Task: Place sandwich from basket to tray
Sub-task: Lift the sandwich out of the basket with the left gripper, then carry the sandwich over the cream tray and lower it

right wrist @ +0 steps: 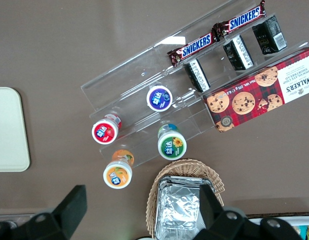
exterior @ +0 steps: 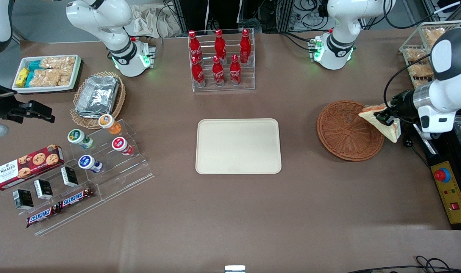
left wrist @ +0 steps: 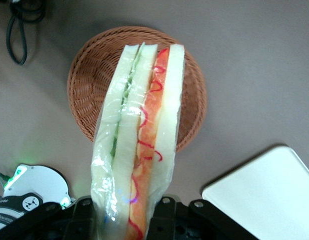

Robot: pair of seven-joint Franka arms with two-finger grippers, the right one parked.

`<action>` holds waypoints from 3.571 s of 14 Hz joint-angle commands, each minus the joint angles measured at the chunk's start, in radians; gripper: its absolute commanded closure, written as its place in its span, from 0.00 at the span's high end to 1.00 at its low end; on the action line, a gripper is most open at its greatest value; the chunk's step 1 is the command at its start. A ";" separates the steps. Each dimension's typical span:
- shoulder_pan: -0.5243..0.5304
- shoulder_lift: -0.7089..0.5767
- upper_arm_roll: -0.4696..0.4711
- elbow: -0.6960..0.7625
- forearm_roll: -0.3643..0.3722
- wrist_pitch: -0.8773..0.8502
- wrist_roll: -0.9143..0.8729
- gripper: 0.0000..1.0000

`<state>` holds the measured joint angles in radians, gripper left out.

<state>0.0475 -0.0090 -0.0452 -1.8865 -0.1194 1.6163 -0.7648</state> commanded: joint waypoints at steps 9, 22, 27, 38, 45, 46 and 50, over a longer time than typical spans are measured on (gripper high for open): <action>-0.017 0.155 -0.336 0.133 0.006 0.048 0.081 0.33; -0.213 0.517 -0.433 0.132 0.279 0.404 -0.044 0.33; -0.253 0.596 -0.432 0.132 0.346 0.445 -0.045 0.32; -0.267 0.647 -0.429 0.133 0.376 0.459 -0.044 0.54; -0.256 0.606 -0.429 0.193 0.357 0.395 -0.064 1.00; -0.256 0.597 -0.429 0.220 0.356 0.349 -0.057 1.00; -0.201 0.520 -0.432 0.265 0.305 0.246 -0.042 1.00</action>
<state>-0.1822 0.5711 -0.4747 -1.6211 0.2240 1.9013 -0.8083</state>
